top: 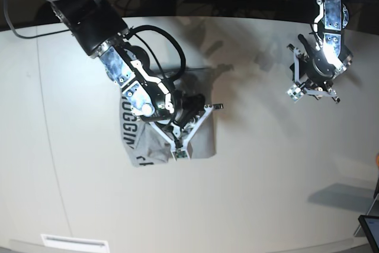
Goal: Fold the T-shirt properly
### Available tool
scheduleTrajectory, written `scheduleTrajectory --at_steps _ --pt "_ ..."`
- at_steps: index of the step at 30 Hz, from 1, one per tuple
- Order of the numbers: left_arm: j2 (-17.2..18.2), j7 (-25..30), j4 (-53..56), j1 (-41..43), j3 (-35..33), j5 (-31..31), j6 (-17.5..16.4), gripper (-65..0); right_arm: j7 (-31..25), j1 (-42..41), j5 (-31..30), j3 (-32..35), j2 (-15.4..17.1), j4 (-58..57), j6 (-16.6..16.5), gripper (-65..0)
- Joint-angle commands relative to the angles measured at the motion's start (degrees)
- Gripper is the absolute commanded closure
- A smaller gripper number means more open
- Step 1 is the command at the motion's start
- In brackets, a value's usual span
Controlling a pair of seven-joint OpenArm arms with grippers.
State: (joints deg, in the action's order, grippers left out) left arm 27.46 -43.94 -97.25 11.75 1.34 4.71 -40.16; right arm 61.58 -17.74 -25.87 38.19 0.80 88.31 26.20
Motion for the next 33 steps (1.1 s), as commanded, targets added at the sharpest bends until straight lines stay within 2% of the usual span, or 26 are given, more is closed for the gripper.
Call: scheduleTrajectory --at_steps 1,5,11,22,28,33 --pt "0.9 0.2 -0.9 -0.2 0.4 0.1 0.2 -23.3 -0.4 -1.3 1.0 0.3 -0.6 0.8 -0.2 -2.0" --pt "0.9 0.2 -0.8 -0.1 0.4 0.1 0.2 -23.3 1.2 -1.3 8.1 1.8 -2.4 0.9 -0.2 -2.0" --pt "0.9 0.2 -1.0 -0.1 0.4 0.1 0.2 -23.3 1.8 -1.3 24.2 8.4 -5.5 0.7 -0.2 -2.0" --pt "0.8 0.2 -0.6 -0.1 0.4 0.1 0.2 -23.3 1.4 -1.3 35.6 15.2 -5.8 -6.9 -0.2 -2.0" --pt "-0.4 0.2 -0.6 -0.4 0.4 0.1 0.2 -23.3 1.8 -0.9 47.8 17.9 -6.6 -8.5 2.4 -2.0" --pt "-0.8 0.2 -0.6 -0.5 0.4 0.1 0.2 -23.3 1.8 -0.9 50.5 20.5 -6.6 -8.6 2.9 -2.0"
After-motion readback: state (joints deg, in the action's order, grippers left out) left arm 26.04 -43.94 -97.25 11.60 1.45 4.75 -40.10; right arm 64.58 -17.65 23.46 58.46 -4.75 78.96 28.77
